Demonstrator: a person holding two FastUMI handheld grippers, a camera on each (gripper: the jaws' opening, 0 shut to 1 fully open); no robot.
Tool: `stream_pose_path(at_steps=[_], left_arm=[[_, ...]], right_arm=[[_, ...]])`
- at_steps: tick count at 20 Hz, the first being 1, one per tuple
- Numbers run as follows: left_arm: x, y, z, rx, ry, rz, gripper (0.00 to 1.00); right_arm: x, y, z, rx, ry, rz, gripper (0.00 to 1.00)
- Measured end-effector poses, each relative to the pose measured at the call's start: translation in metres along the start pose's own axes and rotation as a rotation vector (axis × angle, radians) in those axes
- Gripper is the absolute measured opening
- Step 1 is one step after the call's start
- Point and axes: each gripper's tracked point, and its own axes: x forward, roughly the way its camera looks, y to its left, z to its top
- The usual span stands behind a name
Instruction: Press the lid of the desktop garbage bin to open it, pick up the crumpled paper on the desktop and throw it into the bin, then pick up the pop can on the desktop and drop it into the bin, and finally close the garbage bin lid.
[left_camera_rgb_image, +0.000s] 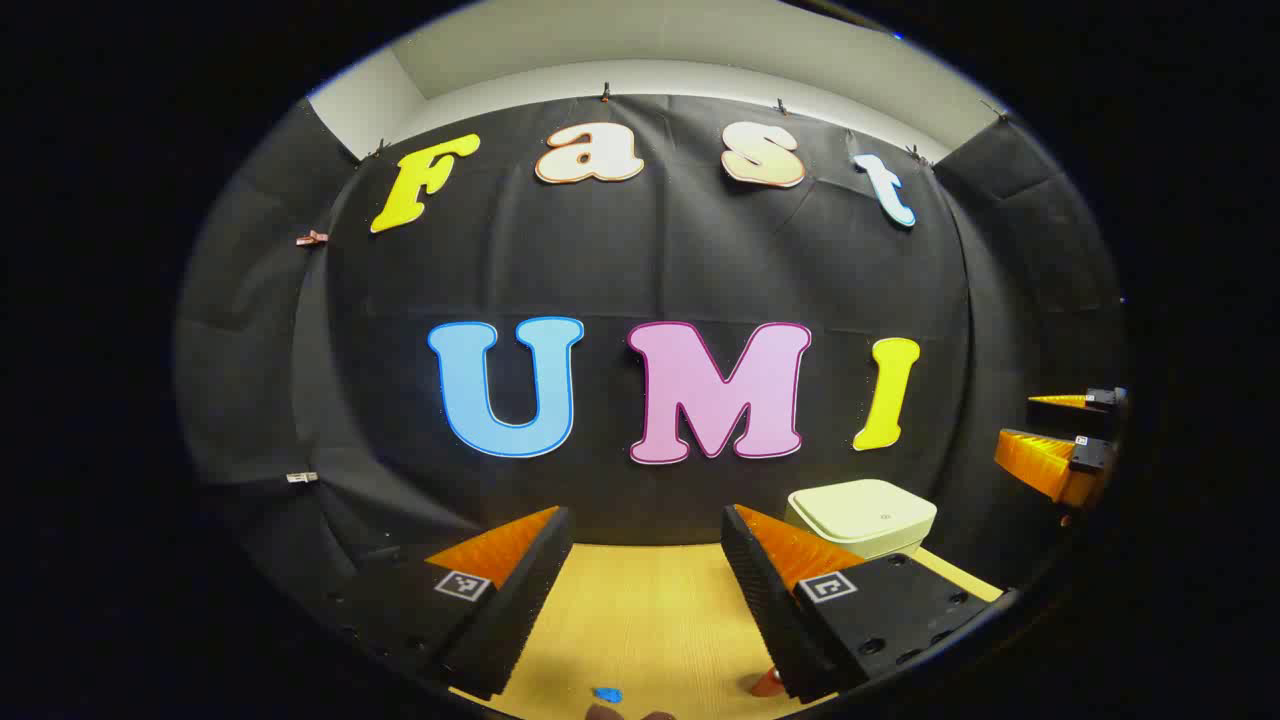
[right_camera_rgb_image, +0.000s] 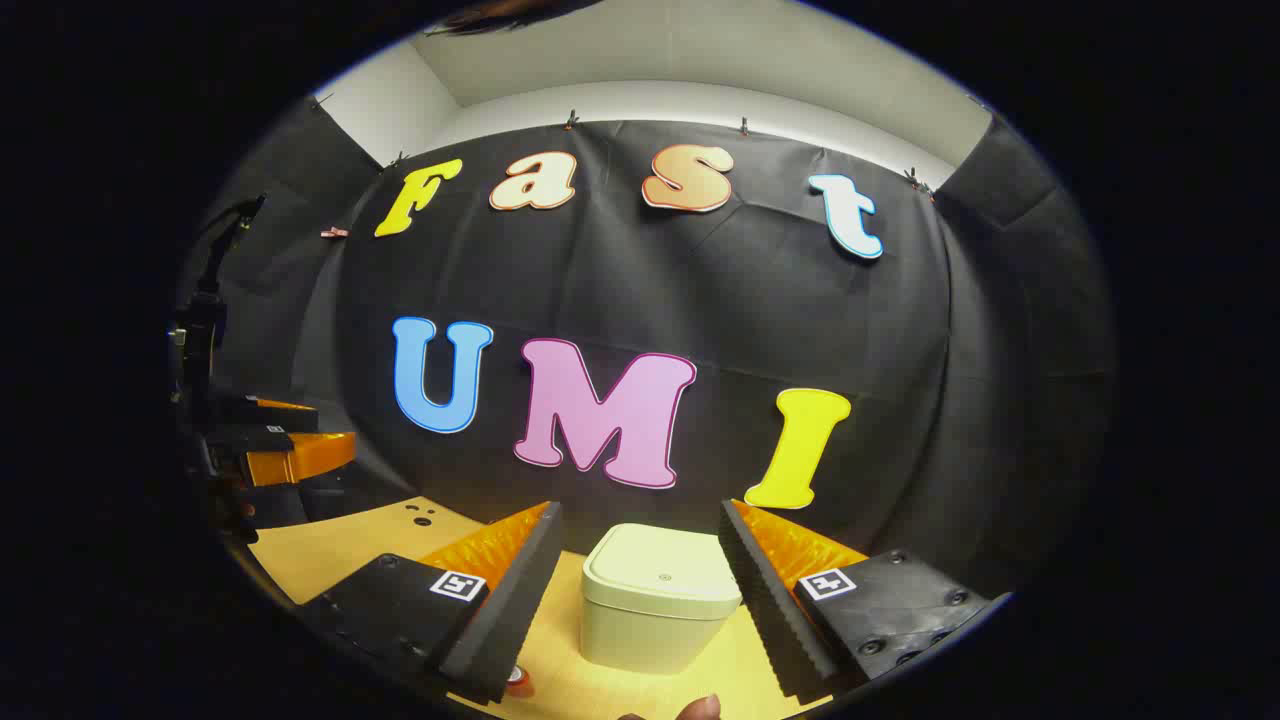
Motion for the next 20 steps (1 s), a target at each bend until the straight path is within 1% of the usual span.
stream_pose_path(at_steps=[20], left_arm=[[0.019, 0.009, -0.014, 0.006, 0.013, -0.005, 0.96]], right_arm=[[0.005, 0.003, 0.001, -0.011, 0.010, 0.000, 0.97]])
